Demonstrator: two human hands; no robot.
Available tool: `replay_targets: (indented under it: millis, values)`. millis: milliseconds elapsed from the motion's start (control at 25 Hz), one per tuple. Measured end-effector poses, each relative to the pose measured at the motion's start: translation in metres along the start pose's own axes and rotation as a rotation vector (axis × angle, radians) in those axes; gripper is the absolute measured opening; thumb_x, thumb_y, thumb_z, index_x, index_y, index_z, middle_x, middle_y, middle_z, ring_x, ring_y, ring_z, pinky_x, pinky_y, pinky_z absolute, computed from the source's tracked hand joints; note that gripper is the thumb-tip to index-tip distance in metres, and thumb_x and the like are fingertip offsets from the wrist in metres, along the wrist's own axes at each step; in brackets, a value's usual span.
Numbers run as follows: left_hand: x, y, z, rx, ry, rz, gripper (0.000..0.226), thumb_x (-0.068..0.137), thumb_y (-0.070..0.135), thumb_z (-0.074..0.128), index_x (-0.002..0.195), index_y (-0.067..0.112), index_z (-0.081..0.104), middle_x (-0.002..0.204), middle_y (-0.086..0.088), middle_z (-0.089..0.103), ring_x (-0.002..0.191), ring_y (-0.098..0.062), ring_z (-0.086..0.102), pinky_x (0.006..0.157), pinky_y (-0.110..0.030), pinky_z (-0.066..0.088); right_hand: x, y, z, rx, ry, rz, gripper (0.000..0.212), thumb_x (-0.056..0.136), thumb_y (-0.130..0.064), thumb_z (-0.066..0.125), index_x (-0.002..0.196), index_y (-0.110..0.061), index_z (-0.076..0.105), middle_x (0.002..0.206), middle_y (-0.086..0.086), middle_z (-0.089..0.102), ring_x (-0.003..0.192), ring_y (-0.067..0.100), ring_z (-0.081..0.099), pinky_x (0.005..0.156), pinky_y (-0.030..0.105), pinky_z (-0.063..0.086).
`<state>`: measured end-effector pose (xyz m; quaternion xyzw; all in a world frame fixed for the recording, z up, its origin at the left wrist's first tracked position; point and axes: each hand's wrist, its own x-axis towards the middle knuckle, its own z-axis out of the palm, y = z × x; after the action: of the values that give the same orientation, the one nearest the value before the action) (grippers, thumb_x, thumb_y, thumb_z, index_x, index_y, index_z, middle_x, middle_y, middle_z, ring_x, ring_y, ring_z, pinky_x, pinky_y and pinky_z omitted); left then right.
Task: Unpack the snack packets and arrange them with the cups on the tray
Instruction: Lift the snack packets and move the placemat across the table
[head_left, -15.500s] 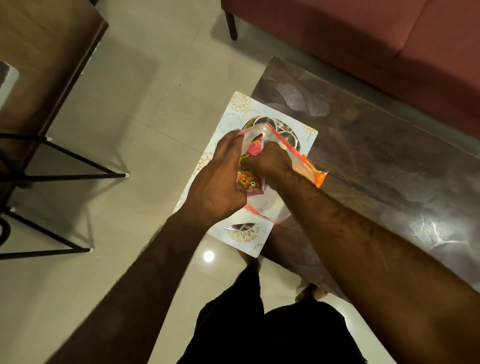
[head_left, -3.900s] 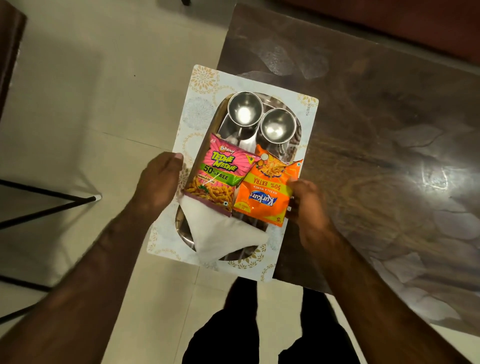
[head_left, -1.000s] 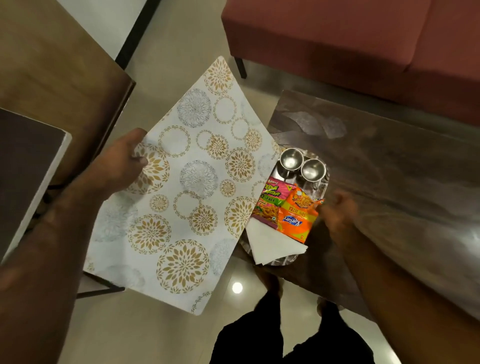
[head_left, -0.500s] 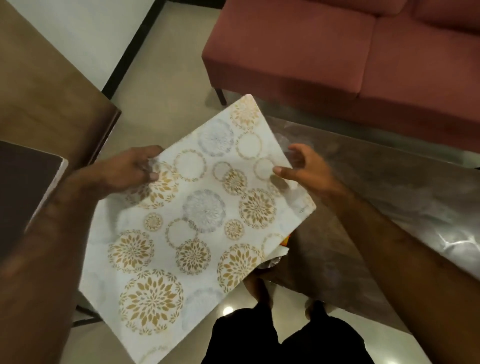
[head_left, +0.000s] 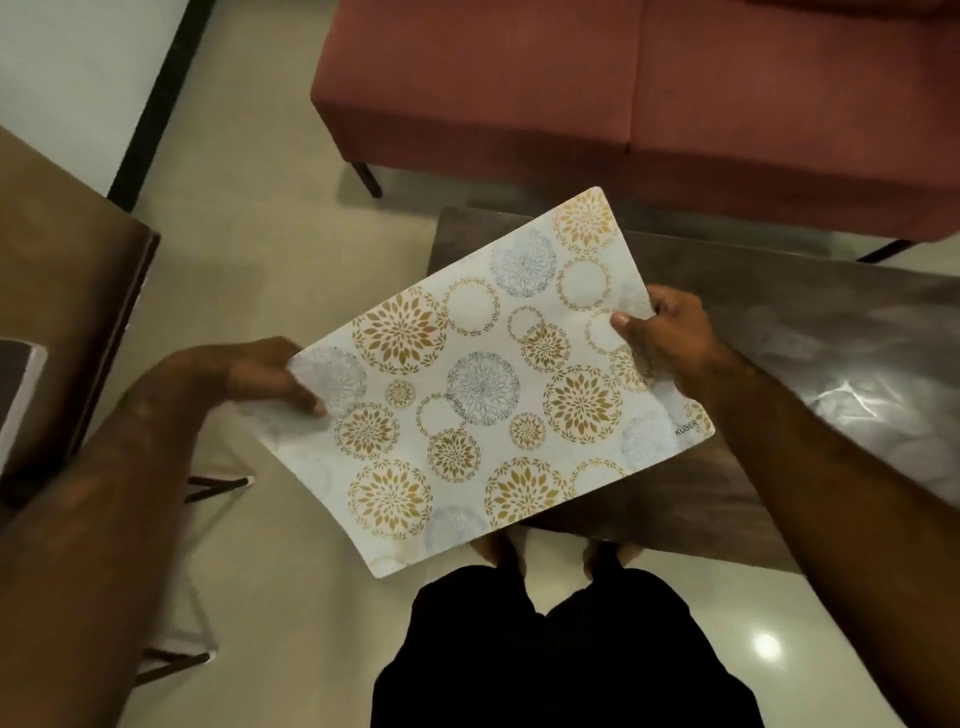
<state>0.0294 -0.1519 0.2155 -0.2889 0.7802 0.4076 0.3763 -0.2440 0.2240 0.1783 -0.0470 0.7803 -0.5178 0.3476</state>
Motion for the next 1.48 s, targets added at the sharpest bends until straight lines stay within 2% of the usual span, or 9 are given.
replay_targets:
  millis: [120, 320, 520, 640, 840, 1000, 1080, 1240, 1480]
  values:
    - [-0.007, -0.018, 0.016, -0.313, 0.098, -0.060, 0.054, 0.055, 0.026, 0.087, 0.105, 0.009, 0.074, 0.099, -0.013, 0.078, 0.091, -0.033, 0.073, 0.071, -0.037, 0.061, -0.009, 0.014, -0.028, 0.024, 0.042, 0.047, 0.019, 0.100, -0.007, 0.071, 0.118, -0.012, 0.074, 0.097, -0.005, 0.080, 0.075, 0.006, 0.081, 0.060, 0.022, 0.065]
    - [0.009, 0.014, 0.059, -0.878, 0.209, 0.044, 0.033, 0.081, 0.006, 0.070, 0.114, 0.008, 0.070, 0.123, -0.022, 0.068, 0.084, -0.026, 0.072, 0.091, -0.045, 0.056, -0.025, 0.050, -0.077, 0.106, 0.179, 0.139, 0.020, 0.100, -0.011, 0.071, 0.120, -0.009, 0.074, 0.110, 0.008, 0.082, 0.095, 0.025, 0.082, 0.087, 0.048, 0.066]
    - [0.057, 0.077, 0.119, -0.879, 0.247, -0.017, 0.034, 0.089, 0.004, 0.066, 0.122, 0.013, 0.065, 0.117, -0.011, 0.074, 0.104, -0.036, 0.069, 0.090, -0.054, 0.055, -0.036, 0.085, -0.138, 0.167, 0.238, 0.222, 0.028, 0.102, -0.014, 0.070, 0.129, -0.009, 0.071, 0.118, 0.010, 0.081, 0.103, 0.030, 0.080, 0.084, 0.046, 0.067]
    - [0.082, 0.123, 0.152, -0.861, 0.294, -0.009, 0.028, 0.089, 0.007, 0.069, 0.114, 0.020, 0.068, 0.105, -0.003, 0.078, 0.101, -0.034, 0.071, 0.078, -0.045, 0.059, -0.037, 0.112, -0.187, 0.197, 0.249, 0.257, 0.027, 0.103, -0.017, 0.070, 0.128, -0.009, 0.071, 0.118, 0.010, 0.081, 0.099, 0.028, 0.082, 0.073, 0.038, 0.066]
    - [0.119, 0.220, 0.210, -0.829, 0.360, 0.004, 0.030, 0.091, 0.009, 0.068, 0.119, 0.021, 0.067, 0.109, -0.001, 0.077, 0.099, -0.029, 0.072, 0.077, -0.044, 0.059, -0.035, 0.152, -0.279, 0.277, 0.214, 0.235, 0.030, 0.104, -0.014, 0.066, 0.131, -0.002, 0.068, 0.125, 0.017, 0.078, 0.102, 0.031, 0.081, 0.084, 0.046, 0.067]
    - [0.158, 0.299, 0.253, -0.791, 0.364, 0.021, 0.023, 0.092, 0.006, 0.065, 0.109, 0.021, 0.070, 0.100, 0.005, 0.078, 0.093, -0.019, 0.074, 0.083, -0.044, 0.058, -0.028, 0.171, -0.364, 0.296, 0.242, 0.294, 0.007, 0.105, -0.012, 0.065, 0.108, -0.016, 0.070, 0.112, 0.008, 0.079, 0.085, 0.017, 0.082, 0.066, 0.032, 0.069]
    - [0.178, 0.331, 0.269, -0.771, 0.367, 0.044, 0.021, 0.093, 0.004, 0.064, 0.106, 0.020, 0.069, 0.095, 0.007, 0.079, 0.087, -0.014, 0.075, 0.085, -0.042, 0.057, -0.019, 0.186, -0.396, 0.267, 0.255, 0.318, 0.016, 0.104, -0.015, 0.067, 0.119, -0.009, 0.070, 0.117, 0.010, 0.080, 0.090, 0.020, 0.082, 0.076, 0.039, 0.070]
    - [0.237, 0.378, 0.307, -0.731, 0.365, 0.043, 0.029, 0.092, 0.002, 0.066, 0.120, 0.008, 0.067, 0.115, -0.004, 0.075, 0.102, -0.025, 0.072, 0.094, -0.049, 0.055, 0.012, 0.224, -0.444, 0.188, 0.310, 0.357, 0.015, 0.106, -0.013, 0.063, 0.121, -0.010, 0.066, 0.091, -0.003, 0.073, 0.055, -0.003, 0.074, 0.044, 0.013, 0.055]
    - [0.326, 0.405, 0.353, -0.656, 0.376, 0.035, 0.031, 0.091, 0.007, 0.069, 0.122, 0.009, 0.067, 0.116, -0.006, 0.073, 0.104, -0.029, 0.071, 0.094, -0.052, 0.056, 0.065, 0.297, -0.478, 0.132, 0.377, 0.410, 0.028, 0.105, -0.012, 0.065, 0.132, -0.004, 0.067, 0.091, -0.006, 0.070, 0.050, -0.009, 0.070, 0.041, 0.010, 0.050]
